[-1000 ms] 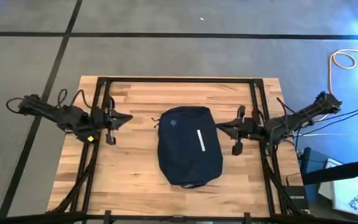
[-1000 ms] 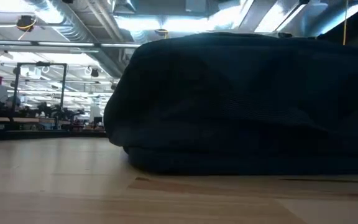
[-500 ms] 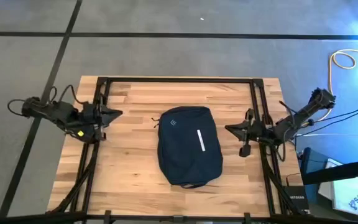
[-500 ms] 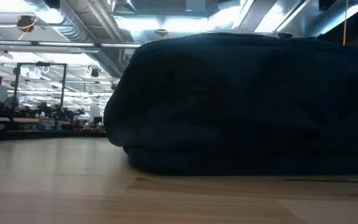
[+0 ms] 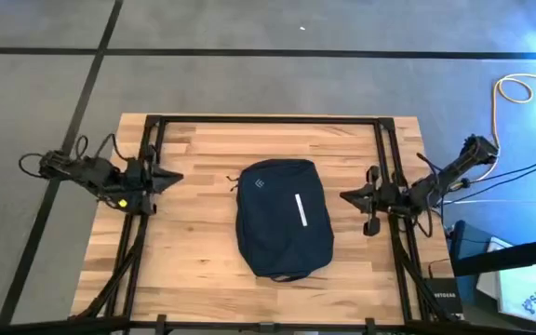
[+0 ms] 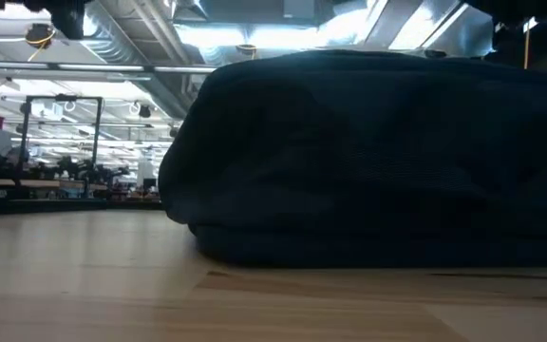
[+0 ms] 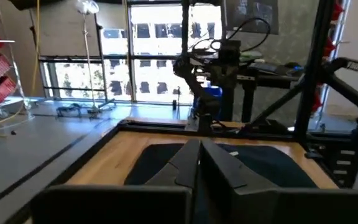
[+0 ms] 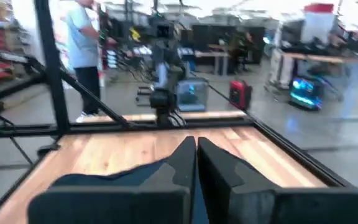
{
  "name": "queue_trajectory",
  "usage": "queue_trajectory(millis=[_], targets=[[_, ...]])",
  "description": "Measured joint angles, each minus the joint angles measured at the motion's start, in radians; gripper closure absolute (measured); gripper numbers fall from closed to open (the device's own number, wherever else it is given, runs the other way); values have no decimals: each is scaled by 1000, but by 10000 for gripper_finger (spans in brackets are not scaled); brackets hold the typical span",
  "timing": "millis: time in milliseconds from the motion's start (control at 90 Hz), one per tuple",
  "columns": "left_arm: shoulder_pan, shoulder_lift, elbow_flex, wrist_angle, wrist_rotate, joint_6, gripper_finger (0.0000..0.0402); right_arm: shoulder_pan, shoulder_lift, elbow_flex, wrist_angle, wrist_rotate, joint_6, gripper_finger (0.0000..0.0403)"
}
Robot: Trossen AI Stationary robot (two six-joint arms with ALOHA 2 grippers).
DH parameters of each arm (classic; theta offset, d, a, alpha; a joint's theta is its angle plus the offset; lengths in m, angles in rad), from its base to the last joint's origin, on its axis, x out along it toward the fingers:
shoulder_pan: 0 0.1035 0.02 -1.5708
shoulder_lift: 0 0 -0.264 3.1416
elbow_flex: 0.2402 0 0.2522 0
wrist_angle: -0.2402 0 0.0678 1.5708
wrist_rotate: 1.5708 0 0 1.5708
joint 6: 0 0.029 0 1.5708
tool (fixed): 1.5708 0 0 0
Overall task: Unpack backpack
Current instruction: Return to Home Position
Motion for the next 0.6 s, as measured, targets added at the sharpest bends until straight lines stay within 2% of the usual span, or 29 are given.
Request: queue_trajectory(millis=[156,289,422,600], targets=[[0,-90,-78,18,8,6,401,0,-67,-66,68,-81,-55,403],[0,-168,-140,22,22,1,401,0,-138,-124,83,-84,-57,403],[1,-161,-177,21,50,-19,401,0,-206,-175,104,-87,-65,403],[3,-164,-242,124,62,9,401,0,-297,-239,117,-128,-86,403]])
